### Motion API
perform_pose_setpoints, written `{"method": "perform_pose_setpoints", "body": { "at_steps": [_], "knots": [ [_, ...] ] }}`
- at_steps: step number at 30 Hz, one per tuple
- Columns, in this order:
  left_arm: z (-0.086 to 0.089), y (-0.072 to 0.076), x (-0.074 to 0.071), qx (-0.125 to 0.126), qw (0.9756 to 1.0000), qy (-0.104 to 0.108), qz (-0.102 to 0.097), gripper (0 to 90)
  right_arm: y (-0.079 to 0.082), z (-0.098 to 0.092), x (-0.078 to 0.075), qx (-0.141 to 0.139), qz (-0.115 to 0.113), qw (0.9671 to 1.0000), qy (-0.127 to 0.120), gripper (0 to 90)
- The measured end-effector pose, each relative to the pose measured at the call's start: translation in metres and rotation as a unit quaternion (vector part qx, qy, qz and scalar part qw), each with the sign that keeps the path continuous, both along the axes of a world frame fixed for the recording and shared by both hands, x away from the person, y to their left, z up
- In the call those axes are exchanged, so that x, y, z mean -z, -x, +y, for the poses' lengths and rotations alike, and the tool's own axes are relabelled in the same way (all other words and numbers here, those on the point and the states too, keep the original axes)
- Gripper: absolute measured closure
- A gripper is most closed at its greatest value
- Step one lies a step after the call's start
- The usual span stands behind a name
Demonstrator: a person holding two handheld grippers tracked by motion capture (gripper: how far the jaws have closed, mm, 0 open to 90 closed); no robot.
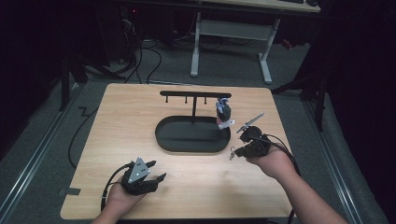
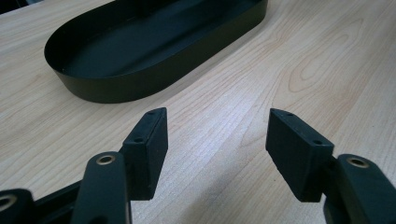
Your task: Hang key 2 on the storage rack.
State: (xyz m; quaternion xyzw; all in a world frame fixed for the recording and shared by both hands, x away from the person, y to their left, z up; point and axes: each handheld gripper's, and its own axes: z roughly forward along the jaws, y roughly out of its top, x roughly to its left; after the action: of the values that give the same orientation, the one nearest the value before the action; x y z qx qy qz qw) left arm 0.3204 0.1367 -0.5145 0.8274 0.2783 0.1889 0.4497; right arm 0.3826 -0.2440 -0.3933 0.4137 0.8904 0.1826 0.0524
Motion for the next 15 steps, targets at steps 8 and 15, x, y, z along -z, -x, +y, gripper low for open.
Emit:
{"method": "perform_pose_setpoints", "body": {
  "at_steps": [8, 15],
  "knots": [
    [0.004, 0.001, -0.002, -0.004, 1.0, 0.005, 0.0, 39.7, -0.014, 0.011, -0.01, 0.0, -0.005, 1.0, 0.004, 89.1],
    [0.003, 0.002, -0.002, -0.002, 1.0, 0.001, 0.003, 39.7, -0.037, 0.026, -0.024, -0.009, -0.01, 0.9998, 0.011, 89.1]
  ]
}}
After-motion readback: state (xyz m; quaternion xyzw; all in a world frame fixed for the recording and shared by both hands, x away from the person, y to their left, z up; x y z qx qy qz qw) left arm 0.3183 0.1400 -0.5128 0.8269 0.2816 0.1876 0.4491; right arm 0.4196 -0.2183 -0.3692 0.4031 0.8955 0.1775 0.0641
